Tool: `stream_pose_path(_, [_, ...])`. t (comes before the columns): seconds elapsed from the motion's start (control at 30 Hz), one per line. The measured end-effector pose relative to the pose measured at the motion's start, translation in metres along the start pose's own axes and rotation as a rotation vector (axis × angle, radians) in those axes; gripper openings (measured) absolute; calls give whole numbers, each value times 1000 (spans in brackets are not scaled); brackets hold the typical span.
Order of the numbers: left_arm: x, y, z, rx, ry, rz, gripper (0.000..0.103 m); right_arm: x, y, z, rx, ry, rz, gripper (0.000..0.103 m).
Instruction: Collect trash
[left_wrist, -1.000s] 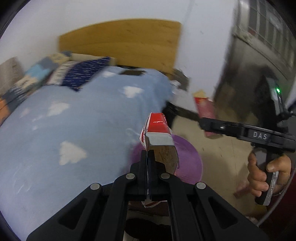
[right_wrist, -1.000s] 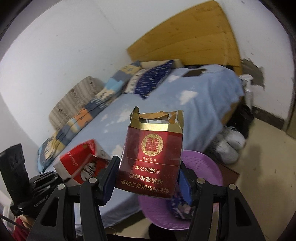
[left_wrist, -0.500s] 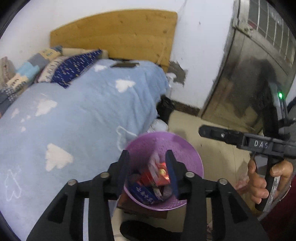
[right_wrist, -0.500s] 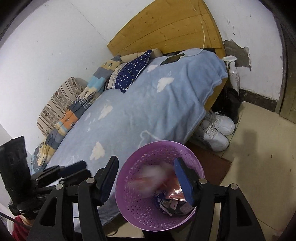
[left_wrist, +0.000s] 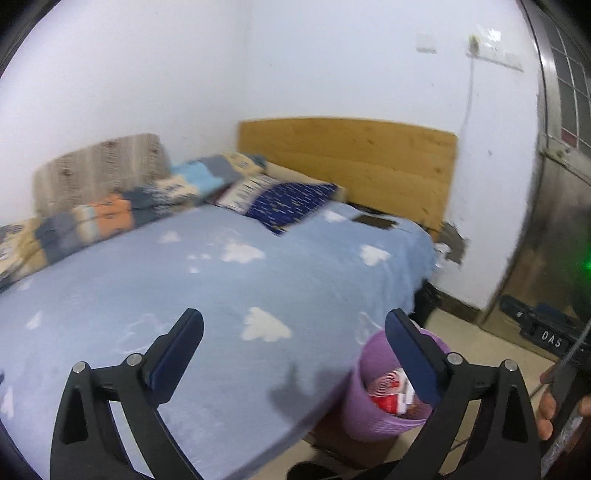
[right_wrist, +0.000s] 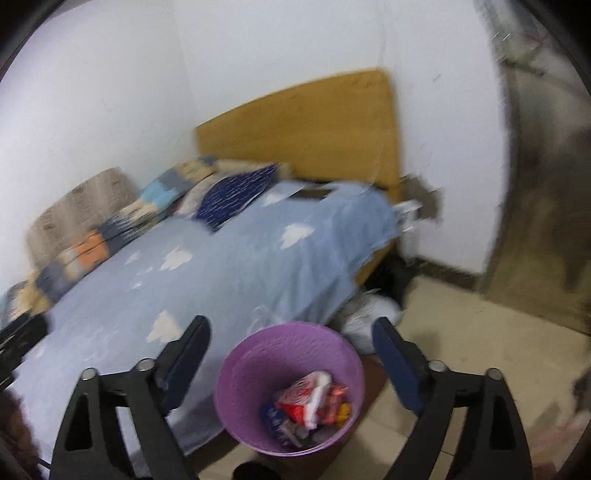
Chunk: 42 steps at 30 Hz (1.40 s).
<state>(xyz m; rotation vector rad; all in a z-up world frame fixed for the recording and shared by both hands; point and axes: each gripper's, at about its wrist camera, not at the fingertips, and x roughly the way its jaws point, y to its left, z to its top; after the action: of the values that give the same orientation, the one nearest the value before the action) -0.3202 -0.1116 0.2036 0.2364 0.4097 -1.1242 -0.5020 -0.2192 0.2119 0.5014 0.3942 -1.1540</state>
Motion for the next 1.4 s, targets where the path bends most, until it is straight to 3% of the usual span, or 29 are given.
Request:
stream_pose_path(0.07, [-15, 6, -10, 8, -3, 57, 101, -14, 7, -4, 18, -30, -63, 101])
stream_pose_path(0.3, [-47, 25, -55, 12, 3, 266, 103, -46, 22, -32, 43, -74, -120, 102])
stream_pose_path(0.43, [-46, 35, -65, -17, 65, 251, 103, -56, 35, -49, 10, -106, -185, 102])
stream_pose_path(0.57, [-40, 39, -64, -12, 117, 290, 103, -62, 51, -60, -50, -123, -205, 102])
stream_pose_path(1.4, [-39, 41, -72, 12, 94, 311, 103, -54, 67, -66, -129, -108, -222, 102])
